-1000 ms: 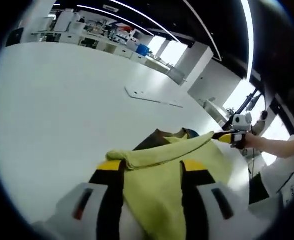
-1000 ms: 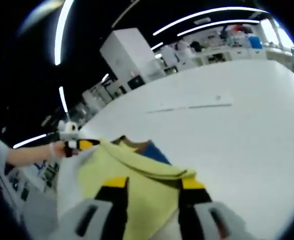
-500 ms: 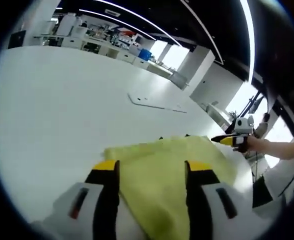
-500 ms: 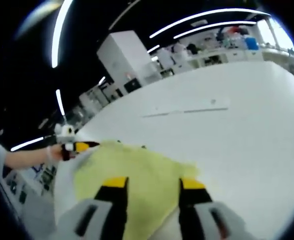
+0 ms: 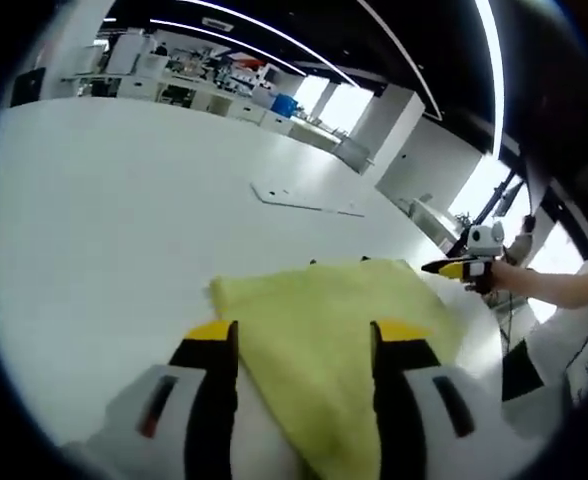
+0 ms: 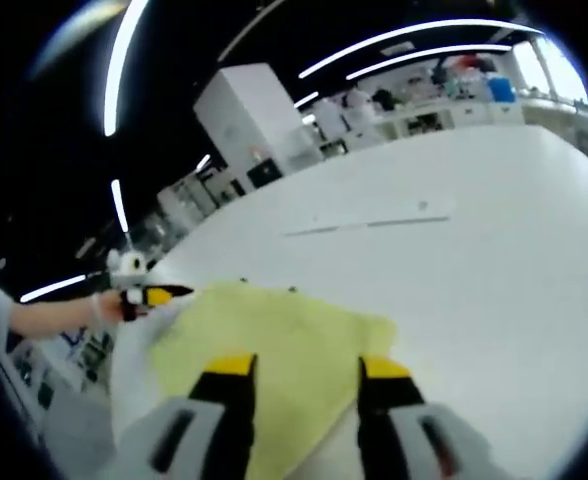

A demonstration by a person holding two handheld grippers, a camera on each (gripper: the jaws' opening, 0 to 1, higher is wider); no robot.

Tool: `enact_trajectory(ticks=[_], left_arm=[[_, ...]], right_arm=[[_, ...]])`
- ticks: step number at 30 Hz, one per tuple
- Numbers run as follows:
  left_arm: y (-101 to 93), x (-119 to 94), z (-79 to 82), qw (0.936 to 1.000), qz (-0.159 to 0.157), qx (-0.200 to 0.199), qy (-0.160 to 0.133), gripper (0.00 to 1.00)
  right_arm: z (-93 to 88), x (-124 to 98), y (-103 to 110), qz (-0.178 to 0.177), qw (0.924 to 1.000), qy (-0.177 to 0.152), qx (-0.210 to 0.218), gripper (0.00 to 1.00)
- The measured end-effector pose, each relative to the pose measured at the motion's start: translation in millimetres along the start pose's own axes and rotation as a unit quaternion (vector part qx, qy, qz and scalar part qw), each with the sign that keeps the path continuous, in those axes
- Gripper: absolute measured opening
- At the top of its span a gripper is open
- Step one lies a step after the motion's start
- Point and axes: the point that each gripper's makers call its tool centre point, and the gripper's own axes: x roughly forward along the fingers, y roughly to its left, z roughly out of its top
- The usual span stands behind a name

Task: Fold the garment on the visible template until the final outline fits inside the template.

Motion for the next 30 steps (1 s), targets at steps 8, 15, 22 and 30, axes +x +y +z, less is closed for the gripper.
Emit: enact_trajectory(ticks=[8,15,22,30], left_arm=[[3.4,-24.4,-14.6,1.0,0.0,0.0,0.0,0.51],[2.3,-40.0,-26.7,1.0,0.002,0.001,-0.002,0.53],[-1.5,-52.9,-38.8,0.9998,0.003,0.019,0.01,0.59],[-8.5,-63.6,-49.9,0.9991,0.004,0.036,0.021,0.65]], right_arm=[[-15.9,-23.8,12.2,-0.006,1.0,0.003,0.002,0.36],[-25.0,-34.4,17.6,-0.012,0.9999,-0.001,0.0,0.38],[-35.4,-48.9,26.3,-0.013,0.9999,-0.001,-0.007,0.47],[-43.8,-56.8,35.8,-0.017,0.9993,-0.001,-0.034,0.67]])
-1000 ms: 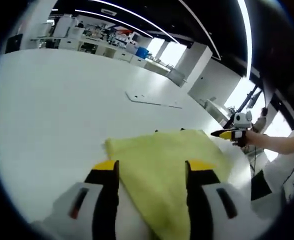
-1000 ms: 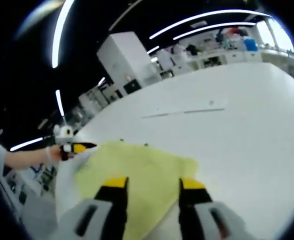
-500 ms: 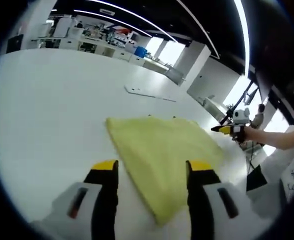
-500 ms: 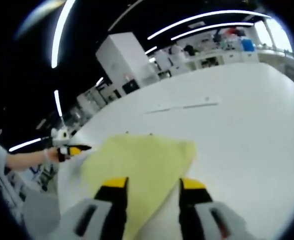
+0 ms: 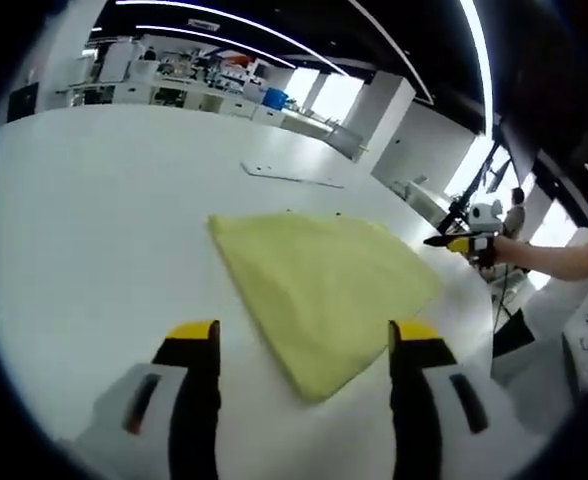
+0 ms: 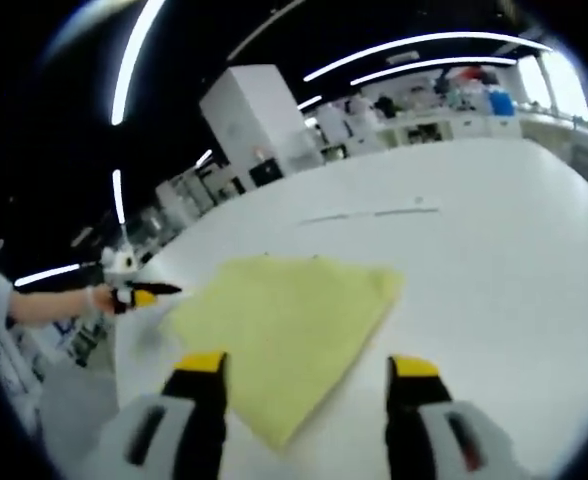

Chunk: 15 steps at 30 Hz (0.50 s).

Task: Fold the garment on the visible template until the final outline fits inside the template.

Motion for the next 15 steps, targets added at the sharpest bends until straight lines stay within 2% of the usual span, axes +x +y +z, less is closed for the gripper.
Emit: enact_trajectory(ticks=[7,15], left_arm=[[-5.5,-5.2,-14.0,0.9998,-0.003,0.012,0.016,0.63],[-9.1,-12.4,-30.8,0.9989,-0.004,0.022,0.04,0.54]], right_arm=[[-11.0,-5.1,4.9,0.003,0.9998,0.013,-0.014,0.67],[-25.9,-11.0,11.5,0.006,0.9997,0.021,-0.008,0.62]])
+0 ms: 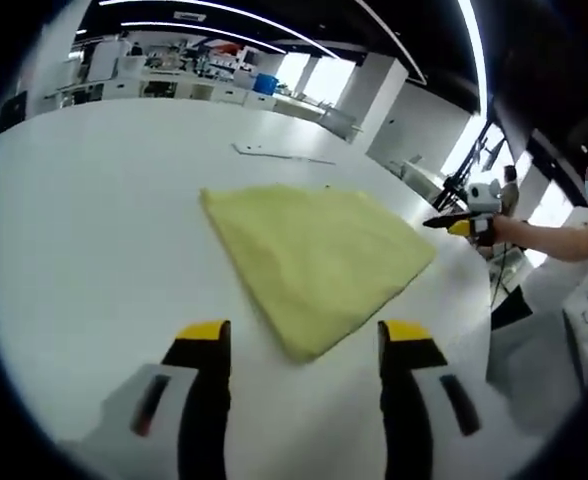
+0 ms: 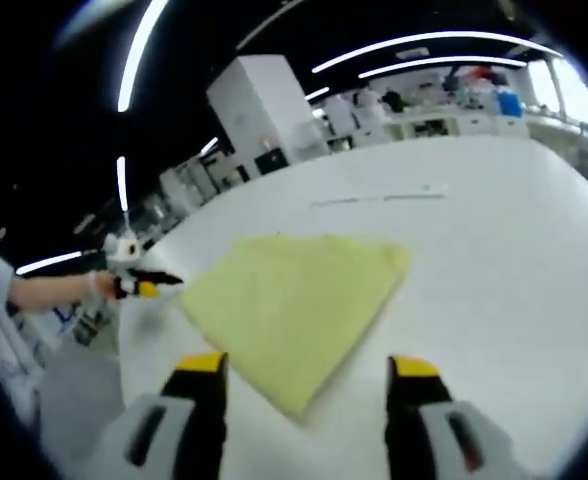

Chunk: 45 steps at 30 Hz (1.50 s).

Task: Fold the garment on the visible template until the final outline fits inside the template.

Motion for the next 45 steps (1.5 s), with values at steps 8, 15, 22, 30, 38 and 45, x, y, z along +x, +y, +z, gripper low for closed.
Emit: enact_trajectory(ticks=[8,15,22,30,38,45], left_arm=[[-0.1,-0.6,-13.1,0.9998,-0.002,0.005,0.019,0.4],[4.5,2.4,-22.0,0.9992,0.004,0.019,0.034,0.26],[3.5,3.6,-21.4,0.9992,0.007,0.02,0.034,0.2],[6.5,6.2,-20.7,0.9991,0.008,0.026,0.033,0.13],[-2.2,10.0,-19.8,0.9991,-0.001,0.026,0.033,0.0],[2.4,5.2,-19.2,0.9993,-0.002,0.02,0.032,0.0]], right_arm=[[-17.4,-4.4,8.1,0.006,0.9998,0.018,-0.001,0.58],[-31.6,-1.5,10.2,0.014,0.9992,0.037,0.003,0.48],[-38.4,-1.5,13.7,0.02,0.9988,0.046,0.003,0.41],[-42.3,6.7,13.1,0.023,0.9983,0.054,0.0,0.24],[-39.3,8.8,13.3,0.024,0.9981,0.055,0.01,0.0],[-39.7,6.2,10.0,0.02,0.9982,0.053,0.018,0.0]])
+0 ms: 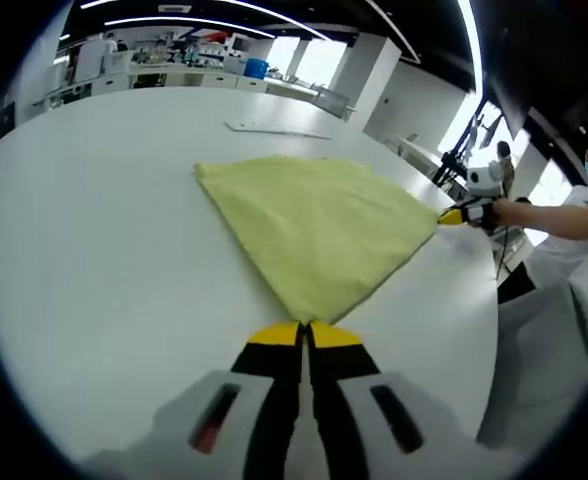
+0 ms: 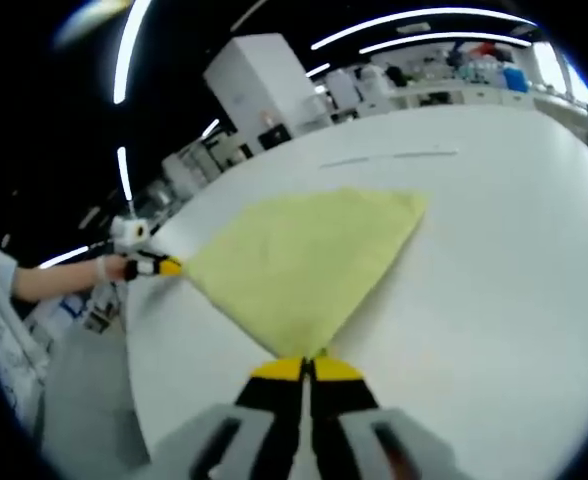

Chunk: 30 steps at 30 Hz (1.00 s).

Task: Fold the garment on the visible template until the final outline fits inside the template.

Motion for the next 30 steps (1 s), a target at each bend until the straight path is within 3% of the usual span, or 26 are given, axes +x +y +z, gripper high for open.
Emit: enact_trajectory(ticks=[8,22,30], left_arm=[[-2.8,-5.9,-9.9,0.9999,-0.005,0.001,0.009,0.0],[-34.9,-23.6,-36.1,0.9998,-0.018,-0.006,0.012,0.0],[-41.8,-31.8,-46.8,0.9996,-0.023,-0.012,0.013,0.0]], right_arm=[[-7.9,-5.0,5.2,0.005,1.0,0.001,0.006,0.0],[-38.9,-24.4,26.8,0.02,0.9995,0.006,0.022,0.0],[-52.1,-29.6,35.8,0.024,0.9994,0.013,0.023,0.0]])
